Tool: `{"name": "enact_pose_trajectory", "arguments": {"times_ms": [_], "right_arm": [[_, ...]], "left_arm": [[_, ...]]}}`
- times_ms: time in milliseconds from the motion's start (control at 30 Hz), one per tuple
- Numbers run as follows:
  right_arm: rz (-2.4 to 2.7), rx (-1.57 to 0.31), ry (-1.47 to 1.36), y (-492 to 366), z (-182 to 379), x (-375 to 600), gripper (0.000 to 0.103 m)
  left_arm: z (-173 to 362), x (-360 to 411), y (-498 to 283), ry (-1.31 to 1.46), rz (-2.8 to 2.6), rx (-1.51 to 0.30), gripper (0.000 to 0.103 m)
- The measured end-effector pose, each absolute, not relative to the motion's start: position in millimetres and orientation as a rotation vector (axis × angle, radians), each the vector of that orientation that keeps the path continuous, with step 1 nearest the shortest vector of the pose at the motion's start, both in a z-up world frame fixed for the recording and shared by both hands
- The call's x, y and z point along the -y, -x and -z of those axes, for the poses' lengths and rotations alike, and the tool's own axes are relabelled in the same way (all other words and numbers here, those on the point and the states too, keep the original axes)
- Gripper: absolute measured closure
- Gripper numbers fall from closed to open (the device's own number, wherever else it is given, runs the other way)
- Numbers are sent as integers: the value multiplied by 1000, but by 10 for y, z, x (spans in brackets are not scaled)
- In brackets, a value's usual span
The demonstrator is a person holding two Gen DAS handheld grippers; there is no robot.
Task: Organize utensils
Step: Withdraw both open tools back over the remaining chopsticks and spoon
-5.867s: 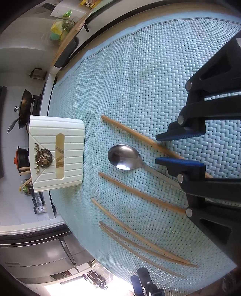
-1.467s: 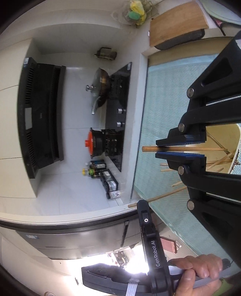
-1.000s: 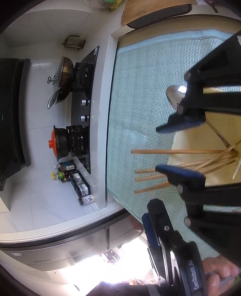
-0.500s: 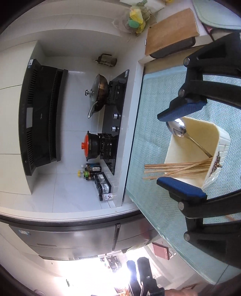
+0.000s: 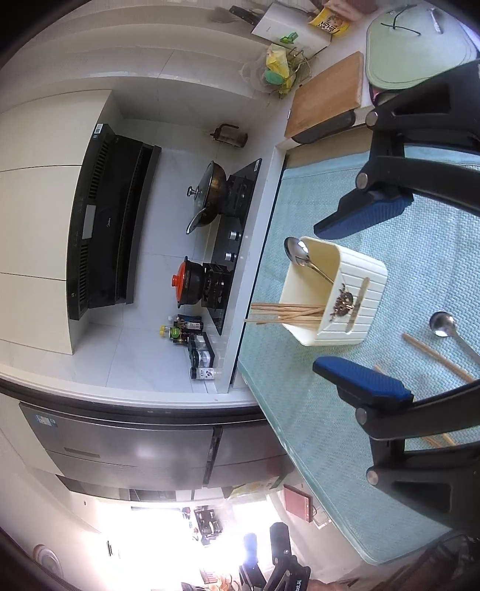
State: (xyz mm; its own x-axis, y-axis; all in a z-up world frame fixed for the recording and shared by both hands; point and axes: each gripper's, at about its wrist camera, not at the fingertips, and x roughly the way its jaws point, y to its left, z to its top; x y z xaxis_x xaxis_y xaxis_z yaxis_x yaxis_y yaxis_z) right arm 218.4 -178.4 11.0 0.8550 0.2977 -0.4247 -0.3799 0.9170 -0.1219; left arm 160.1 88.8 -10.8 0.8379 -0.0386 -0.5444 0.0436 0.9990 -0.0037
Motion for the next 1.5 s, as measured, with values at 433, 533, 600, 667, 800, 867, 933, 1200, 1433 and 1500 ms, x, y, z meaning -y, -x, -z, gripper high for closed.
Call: {"name": "enact_pose_trajectory", "arguments": {"times_ms": [433,533,600,667,800,867,933,1200,1433,1500], "right_arm": [[-276,-468,138,-1566,788,1899,35],[-260,-500,122,-1515,965,1935,35],[-247,-512,127,-1476,1054,1950,35],[-233,-519,126,-1436,1121,1973,35],[-201,-546,101,-1369,1251,2045,35],[-189,-570,87,-1369,1320,2083,35],[-184,-598,70,-1393,1379,2113,35],[-175,-664,46,-1473,1515,2062,35],[-188,-705,60,-1510,1601,1964,35],[-186,-715,60,-1519,1619,1953,35]], "left_arm": [[720,-845,-1383,118,21,-613,6],[836,-795,-1381,92,5,-636,6],[907,-779,-1353,85,-4,-646,6],[977,-777,-1340,101,-6,-659,6],[1110,-793,-1332,128,-12,-689,6],[1186,-789,-1339,117,-23,-703,6],[1262,-786,-1364,109,-30,-720,6],[1444,-737,-1485,107,-10,-770,6],[1544,-711,-1561,107,-9,-802,6],[1570,-715,-1577,108,-9,-810,6]]}}
